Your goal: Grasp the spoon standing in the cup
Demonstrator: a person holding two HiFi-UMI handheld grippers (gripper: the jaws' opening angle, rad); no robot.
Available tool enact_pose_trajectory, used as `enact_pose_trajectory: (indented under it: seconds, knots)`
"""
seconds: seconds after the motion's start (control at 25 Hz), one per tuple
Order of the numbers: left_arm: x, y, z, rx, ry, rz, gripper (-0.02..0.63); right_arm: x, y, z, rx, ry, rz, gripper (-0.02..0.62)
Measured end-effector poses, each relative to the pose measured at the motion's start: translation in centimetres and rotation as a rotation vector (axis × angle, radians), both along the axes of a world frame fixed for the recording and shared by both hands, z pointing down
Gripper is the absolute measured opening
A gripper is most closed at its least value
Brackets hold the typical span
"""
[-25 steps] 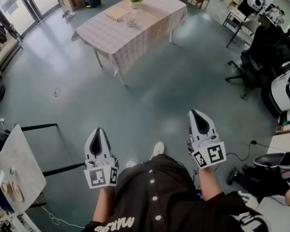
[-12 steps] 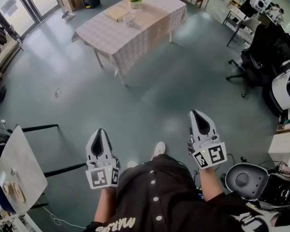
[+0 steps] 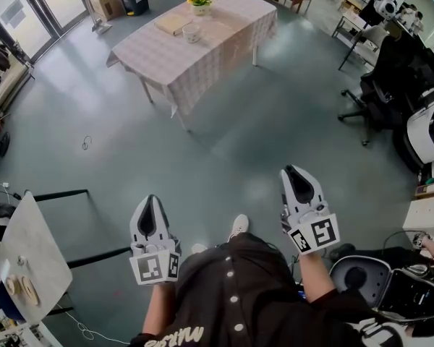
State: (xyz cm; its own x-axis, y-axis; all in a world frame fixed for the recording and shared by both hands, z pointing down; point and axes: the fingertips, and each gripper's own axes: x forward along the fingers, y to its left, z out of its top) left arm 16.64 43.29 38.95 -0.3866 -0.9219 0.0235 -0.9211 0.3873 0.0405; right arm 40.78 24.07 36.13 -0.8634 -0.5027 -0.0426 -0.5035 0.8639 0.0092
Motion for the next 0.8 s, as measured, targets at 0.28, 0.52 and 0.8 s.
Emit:
enact_pose_trajectory:
  seconds: [0.28,0.52,0.8]
  knots:
    - [0.1,-0.5,-0.4,-0.002,-0.003,-0.003,0.017,-0.1,-0.5,-0.5,-0.006,-0.002,-0.016,0.1]
    - [0.2,-0.4,-0.2,-0.003,-0.003,-0.004,0.017,-0.2,-0.5,-0.5,-0.009,-0.009,-0.025,0.17]
    - [0.4,-1.1,-0.3,-0.009,-0.008,-0.004,0.017,-0.1,-1.0,-0.7,-0.007,-0.015,-0.035,0.248]
